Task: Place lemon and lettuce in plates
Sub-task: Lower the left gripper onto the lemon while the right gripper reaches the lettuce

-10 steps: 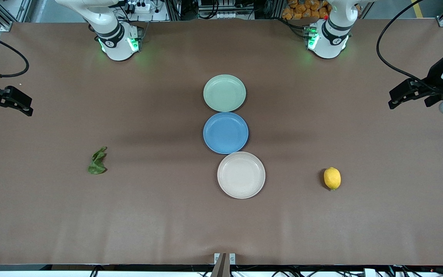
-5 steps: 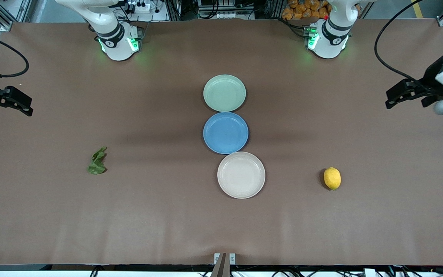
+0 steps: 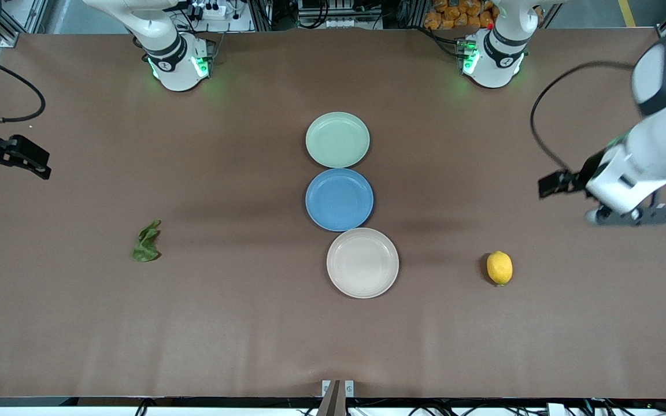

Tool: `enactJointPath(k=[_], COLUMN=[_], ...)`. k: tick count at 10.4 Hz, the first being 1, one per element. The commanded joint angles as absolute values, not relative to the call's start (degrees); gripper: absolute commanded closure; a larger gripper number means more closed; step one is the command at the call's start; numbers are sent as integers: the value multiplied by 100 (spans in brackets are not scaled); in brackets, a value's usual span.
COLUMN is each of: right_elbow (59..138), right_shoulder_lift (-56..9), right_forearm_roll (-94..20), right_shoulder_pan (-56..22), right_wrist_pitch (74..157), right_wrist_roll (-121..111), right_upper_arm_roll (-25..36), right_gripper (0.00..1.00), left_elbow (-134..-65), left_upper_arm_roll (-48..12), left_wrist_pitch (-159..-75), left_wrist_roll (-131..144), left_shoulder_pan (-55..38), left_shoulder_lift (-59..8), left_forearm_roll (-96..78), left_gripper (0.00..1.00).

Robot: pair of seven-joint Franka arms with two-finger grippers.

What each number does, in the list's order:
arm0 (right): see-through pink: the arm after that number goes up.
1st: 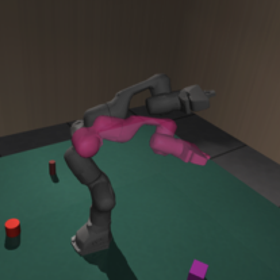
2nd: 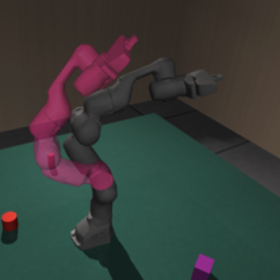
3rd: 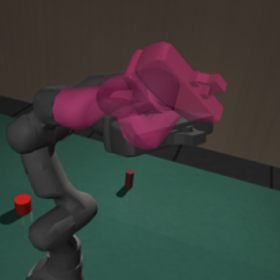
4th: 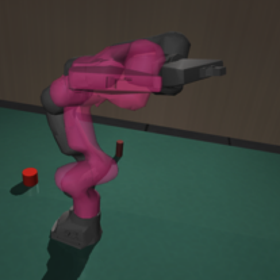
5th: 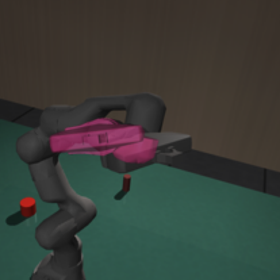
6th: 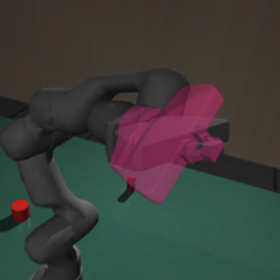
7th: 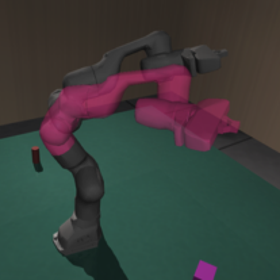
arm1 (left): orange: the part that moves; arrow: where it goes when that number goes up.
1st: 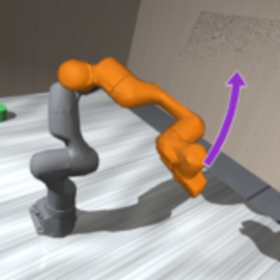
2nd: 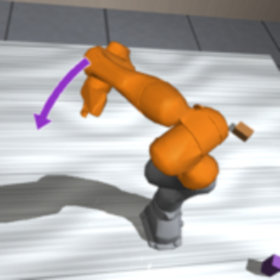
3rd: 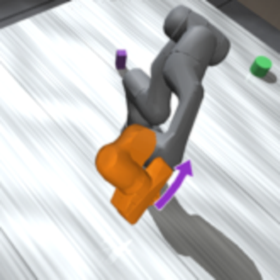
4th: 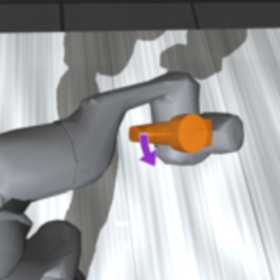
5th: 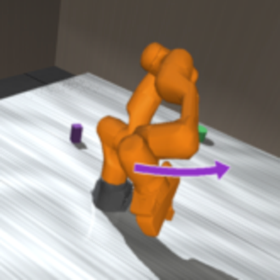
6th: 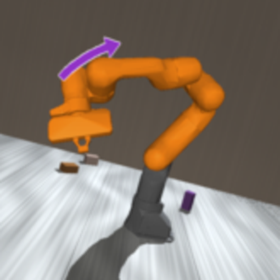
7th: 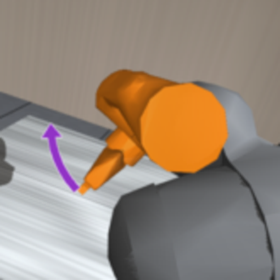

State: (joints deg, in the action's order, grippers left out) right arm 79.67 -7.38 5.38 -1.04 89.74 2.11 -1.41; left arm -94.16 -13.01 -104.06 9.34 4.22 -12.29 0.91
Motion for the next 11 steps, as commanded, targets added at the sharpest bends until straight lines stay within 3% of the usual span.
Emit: enactJointPath(k=[1, 6, 11], right_elbow=[8488, 9990, 11142], right_shoulder_lift=[-703, -843, -1080], right_forearm_roll=[413, 404, 404], right_shoulder_pan=[-26, 0, 26], right_wrist_pitch=[9507, 11115, 12477], right_wrist_roll=[237, 220, 229], right_upper_arm_roll=[-158, -97, -97], right_gripper=[0, 0, 0], left_elbow=[-9984, -10002, -9932], left_upper_arm_roll=[-1309, -1275, -1231], left_wrist_pitch=[-11466, -12785, -13912], left_wrist_roll=[852, 1019, 1002], left_shoulder_pan=[404, 316, 334], left_shoulder_lift=[-1553, -2907, -3699], left_forearm_roll=[263, 984, 993], left_gripper=[0, 0, 0])
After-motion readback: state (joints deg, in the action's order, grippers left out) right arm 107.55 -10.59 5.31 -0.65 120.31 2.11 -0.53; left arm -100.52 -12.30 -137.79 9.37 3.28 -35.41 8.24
